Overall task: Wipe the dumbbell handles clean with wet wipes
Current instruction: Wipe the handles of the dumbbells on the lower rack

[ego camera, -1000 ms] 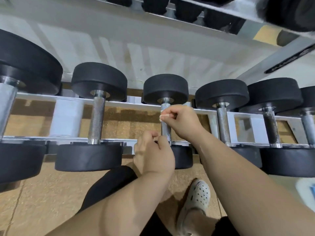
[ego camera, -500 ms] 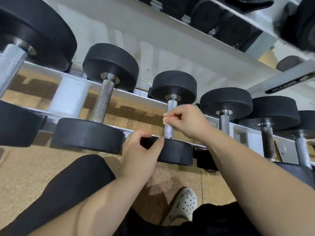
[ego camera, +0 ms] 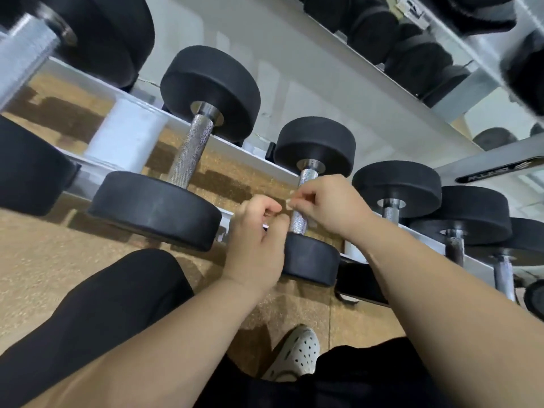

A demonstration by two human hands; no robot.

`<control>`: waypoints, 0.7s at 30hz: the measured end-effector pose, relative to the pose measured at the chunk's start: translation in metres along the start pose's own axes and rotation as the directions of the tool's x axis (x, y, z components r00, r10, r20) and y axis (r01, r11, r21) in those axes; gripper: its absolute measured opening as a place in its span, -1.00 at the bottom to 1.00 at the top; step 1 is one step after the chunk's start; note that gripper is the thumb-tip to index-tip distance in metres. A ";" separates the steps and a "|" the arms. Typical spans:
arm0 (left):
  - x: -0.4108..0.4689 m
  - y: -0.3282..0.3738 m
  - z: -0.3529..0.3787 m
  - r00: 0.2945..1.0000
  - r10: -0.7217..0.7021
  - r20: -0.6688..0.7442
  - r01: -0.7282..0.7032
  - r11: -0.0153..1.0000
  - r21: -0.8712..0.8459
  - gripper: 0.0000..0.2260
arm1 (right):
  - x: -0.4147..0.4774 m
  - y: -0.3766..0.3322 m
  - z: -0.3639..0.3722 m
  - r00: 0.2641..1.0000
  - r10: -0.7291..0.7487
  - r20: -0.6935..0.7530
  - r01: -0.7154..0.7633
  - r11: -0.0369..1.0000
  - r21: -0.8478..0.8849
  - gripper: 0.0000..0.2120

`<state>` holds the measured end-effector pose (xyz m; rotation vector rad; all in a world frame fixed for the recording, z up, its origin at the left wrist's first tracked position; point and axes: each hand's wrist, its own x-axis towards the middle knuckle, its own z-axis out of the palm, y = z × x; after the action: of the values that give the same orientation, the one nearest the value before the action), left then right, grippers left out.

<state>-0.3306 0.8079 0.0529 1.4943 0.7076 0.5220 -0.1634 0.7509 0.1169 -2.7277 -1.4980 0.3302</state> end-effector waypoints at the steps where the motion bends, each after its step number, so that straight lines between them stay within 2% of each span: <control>1: -0.001 0.000 0.003 1.000 0.007 -0.008 -0.007 0.998 0.066 -0.71 | 0.007 0.000 0.000 0.998 0.008 -0.062 -0.010 0.999 -0.034 -0.85; 3: -0.004 -0.004 0.008 0.996 0.087 0.015 -0.088 0.974 0.211 -0.66 | 0.020 -0.002 -0.004 0.992 0.070 -0.101 -0.074 0.996 -0.039 -0.84; 6: -0.001 -0.007 0.007 0.988 0.141 0.062 -0.153 0.945 0.289 -0.65 | 0.025 -0.005 -0.009 0.993 0.109 -0.049 -0.112 0.991 -0.070 -0.87; 8: 0.000 -0.007 0.005 0.992 0.113 0.064 -0.126 0.956 0.264 -0.64 | 0.014 -0.012 -0.017 0.995 0.002 0.101 0.006 0.997 -0.080 -0.89; 10: 0.000 -0.009 0.005 0.991 0.116 0.059 -0.127 0.960 0.249 -0.64 | -0.001 -0.017 -0.020 0.952 -0.091 0.291 0.110 0.993 -0.048 -0.91; 11: -0.001 -0.010 0.005 0.991 0.119 0.058 -0.130 0.961 0.244 -0.65 | -0.005 -0.017 -0.019 0.940 -0.114 0.323 0.127 0.992 -0.020 -0.93; 13: 0.000 -0.012 0.005 0.991 0.126 0.054 -0.135 0.960 0.243 -0.66 | -0.004 -0.009 -0.018 0.966 -0.111 0.235 0.106 0.994 0.033 -0.91; 15: 0.001 -0.011 0.005 0.990 0.120 0.068 -0.134 0.957 0.257 -0.67 | 0.004 0.002 -0.014 0.998 -0.040 0.048 0.038 0.998 0.056 -0.86; 16: 0.001 -0.011 0.005 0.990 0.118 0.075 -0.134 0.956 0.261 -0.68 | 0.008 0.007 -0.012 0.998 -0.003 -0.055 0.006 0.998 0.057 -0.85; 18: 0.000 -0.011 0.004 0.989 0.121 0.079 -0.138 0.956 0.260 -0.69 | 0.009 0.011 -0.005 0.983 0.051 -0.174 -0.032 0.993 0.113 -0.84; 20: 0.000 -0.012 0.004 0.989 0.124 0.079 -0.140 0.955 0.260 -0.68 | -0.001 0.009 0.001 0.980 0.107 -0.169 -0.066 0.969 0.237 -0.85; 21: 0.000 -0.012 0.004 0.989 0.124 0.076 -0.140 0.955 0.260 -0.67 | -0.008 0.008 0.003 0.986 0.125 -0.109 -0.085 0.945 0.315 -0.87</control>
<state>-0.3291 0.8047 0.0404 1.8099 0.6522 0.4962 -0.1618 0.7400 0.1142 -2.5305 -1.1599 0.3507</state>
